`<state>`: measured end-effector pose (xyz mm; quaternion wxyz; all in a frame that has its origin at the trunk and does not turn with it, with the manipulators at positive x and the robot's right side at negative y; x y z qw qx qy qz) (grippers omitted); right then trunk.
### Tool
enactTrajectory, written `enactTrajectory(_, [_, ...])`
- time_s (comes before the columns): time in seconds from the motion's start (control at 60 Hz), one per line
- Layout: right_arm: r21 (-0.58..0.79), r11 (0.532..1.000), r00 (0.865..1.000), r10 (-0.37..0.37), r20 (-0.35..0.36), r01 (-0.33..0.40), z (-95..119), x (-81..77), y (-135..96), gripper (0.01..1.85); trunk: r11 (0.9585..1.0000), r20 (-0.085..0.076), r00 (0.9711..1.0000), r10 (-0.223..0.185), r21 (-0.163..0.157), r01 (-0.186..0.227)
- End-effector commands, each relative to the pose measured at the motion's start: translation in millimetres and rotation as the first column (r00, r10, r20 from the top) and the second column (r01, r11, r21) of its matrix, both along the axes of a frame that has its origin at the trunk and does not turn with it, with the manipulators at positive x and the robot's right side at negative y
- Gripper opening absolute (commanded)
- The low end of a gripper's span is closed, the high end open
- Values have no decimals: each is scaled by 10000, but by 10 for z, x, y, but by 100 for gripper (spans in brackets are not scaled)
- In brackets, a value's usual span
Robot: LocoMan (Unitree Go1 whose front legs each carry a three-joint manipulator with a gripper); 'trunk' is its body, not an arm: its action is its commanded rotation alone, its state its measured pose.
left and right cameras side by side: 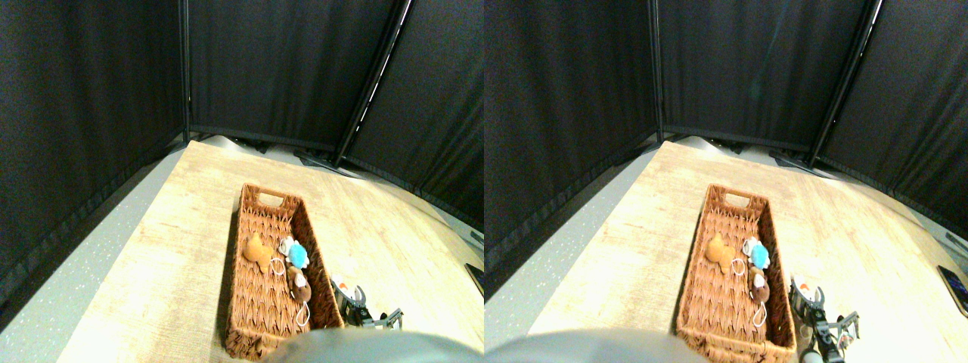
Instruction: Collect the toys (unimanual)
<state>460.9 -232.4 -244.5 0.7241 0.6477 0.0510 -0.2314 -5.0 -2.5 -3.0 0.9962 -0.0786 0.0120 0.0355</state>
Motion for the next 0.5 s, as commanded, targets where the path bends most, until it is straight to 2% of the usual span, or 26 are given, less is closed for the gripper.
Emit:
enactTrajectory(0.017, [-636,9926,9934,-1060,-440,1031,14,-4,-15,7,9999,-290,9995,120,-105,-123])
enactTrajectory(0.117, [-799,9910,9934,-1105,-306,1078,52,25,-55,7,9999,-303,9995,112,-83,-114])
enactTrajectory(0.25, [-842,9949,9984,-553,83,558,104,57,-98,6,9999,-299,9995,95,-71,-97])
enactTrajectory(0.3, [-905,9935,9976,-676,176,690,134,59,-94,6,9999,-292,9995,90,-52,-91])
enactTrajectory(0.45, [-1299,9903,9982,-444,409,493,250,78,-82,7,10000,-268,9996,59,-16,-59])
enactTrajectory(0.5, [-1554,9873,9972,-221,711,330,332,95,-55,7,10000,-268,9996,59,-16,-59])
